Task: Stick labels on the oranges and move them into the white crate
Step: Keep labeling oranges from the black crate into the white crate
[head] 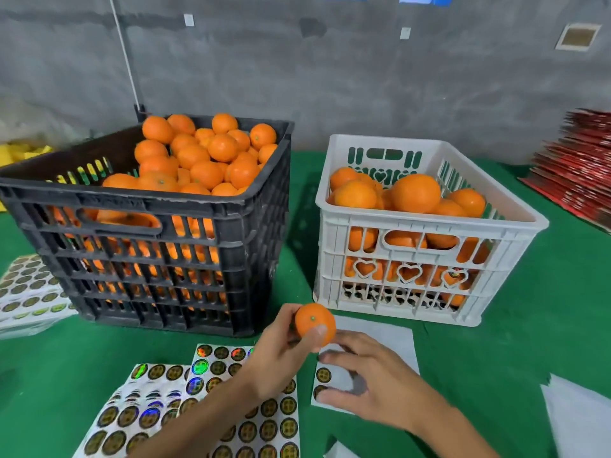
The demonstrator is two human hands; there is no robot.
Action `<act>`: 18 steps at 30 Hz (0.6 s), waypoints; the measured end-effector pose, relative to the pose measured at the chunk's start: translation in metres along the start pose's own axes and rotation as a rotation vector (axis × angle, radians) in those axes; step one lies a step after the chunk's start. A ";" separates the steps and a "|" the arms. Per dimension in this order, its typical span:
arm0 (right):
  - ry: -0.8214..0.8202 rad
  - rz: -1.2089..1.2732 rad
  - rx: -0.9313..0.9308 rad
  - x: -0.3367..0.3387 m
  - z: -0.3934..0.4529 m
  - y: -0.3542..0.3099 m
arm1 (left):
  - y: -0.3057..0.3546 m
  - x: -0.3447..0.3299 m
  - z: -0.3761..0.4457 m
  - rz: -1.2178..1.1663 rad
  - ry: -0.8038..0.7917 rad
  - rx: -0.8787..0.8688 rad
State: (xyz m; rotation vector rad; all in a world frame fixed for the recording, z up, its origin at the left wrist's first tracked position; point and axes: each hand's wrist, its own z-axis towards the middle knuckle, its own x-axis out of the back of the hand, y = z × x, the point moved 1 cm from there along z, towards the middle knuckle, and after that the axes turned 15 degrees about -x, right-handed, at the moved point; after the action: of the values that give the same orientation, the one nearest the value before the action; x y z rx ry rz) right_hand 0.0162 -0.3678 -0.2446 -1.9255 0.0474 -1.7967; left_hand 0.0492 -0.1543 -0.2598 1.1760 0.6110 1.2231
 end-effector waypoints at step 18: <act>0.211 -0.197 0.217 -0.002 -0.007 -0.004 | 0.008 0.002 -0.001 -0.131 -0.026 0.052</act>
State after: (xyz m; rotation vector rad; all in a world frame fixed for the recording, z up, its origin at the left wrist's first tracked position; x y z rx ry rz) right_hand 0.0081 -0.3657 -0.2450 -1.6309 -0.2634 -2.0355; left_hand 0.0457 -0.1532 -0.2526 1.1747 0.6932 1.0851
